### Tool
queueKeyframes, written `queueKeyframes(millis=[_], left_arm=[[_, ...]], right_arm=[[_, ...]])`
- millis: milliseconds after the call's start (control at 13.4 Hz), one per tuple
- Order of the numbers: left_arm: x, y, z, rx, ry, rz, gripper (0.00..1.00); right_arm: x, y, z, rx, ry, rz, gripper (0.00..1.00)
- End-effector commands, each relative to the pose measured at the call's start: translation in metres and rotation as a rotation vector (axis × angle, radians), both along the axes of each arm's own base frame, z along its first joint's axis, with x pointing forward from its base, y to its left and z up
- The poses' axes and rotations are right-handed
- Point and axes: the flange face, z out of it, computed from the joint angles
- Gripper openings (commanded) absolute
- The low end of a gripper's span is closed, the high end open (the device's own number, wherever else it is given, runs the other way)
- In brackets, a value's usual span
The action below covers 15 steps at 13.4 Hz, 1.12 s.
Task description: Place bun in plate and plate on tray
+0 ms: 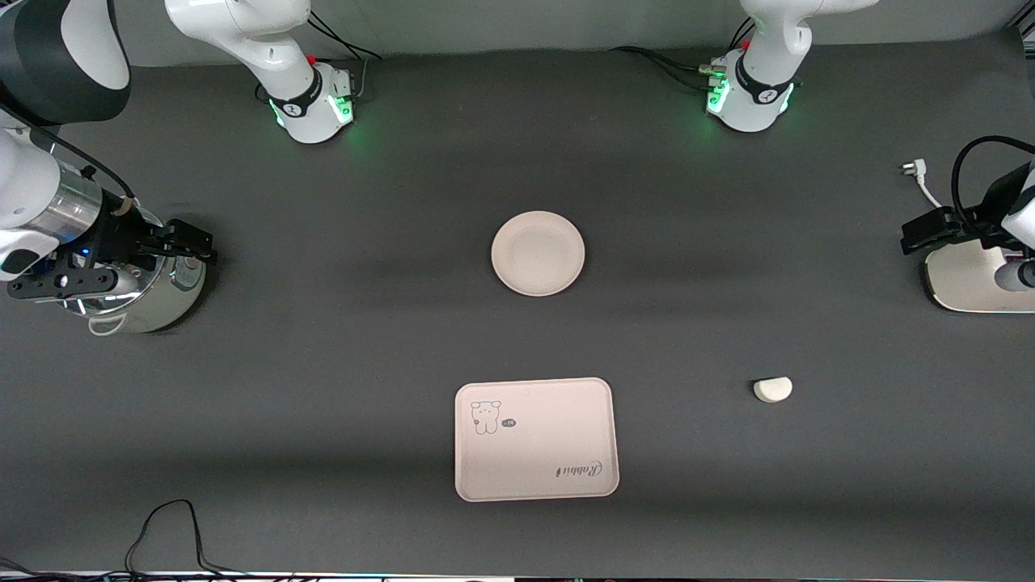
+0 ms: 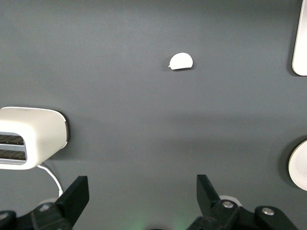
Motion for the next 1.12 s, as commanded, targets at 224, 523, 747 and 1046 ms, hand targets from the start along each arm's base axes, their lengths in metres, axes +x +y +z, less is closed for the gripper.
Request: queueKeyframes(millis=[224, 523, 747, 1046], left_arm=[[-0.006, 0.008, 0.004, 0.002, 0.014, 0.023, 1.00], [-0.006, 0.007, -0.004, -0.009, 0.030, -0.027, 1.00], [0.007, 0.001, -0.037, -0.086, 0.069, -0.021, 1.00], [0.045, 0.000, -0.121, -0.091, 0.077, -0.024, 1.00]], right_arm=[[-0.002, 0.007, 0.014, 0.022, -0.016, 0.008, 1.00], [-0.003, -0.003, -0.002, 0.096, 0.050, -0.016, 1.00], [-0.005, 0.008, -0.009, 0.111, 0.088, -0.012, 1.00], [-0.010, 0.026, -0.003, 0.129, 0.097, 0.019, 1.00]])
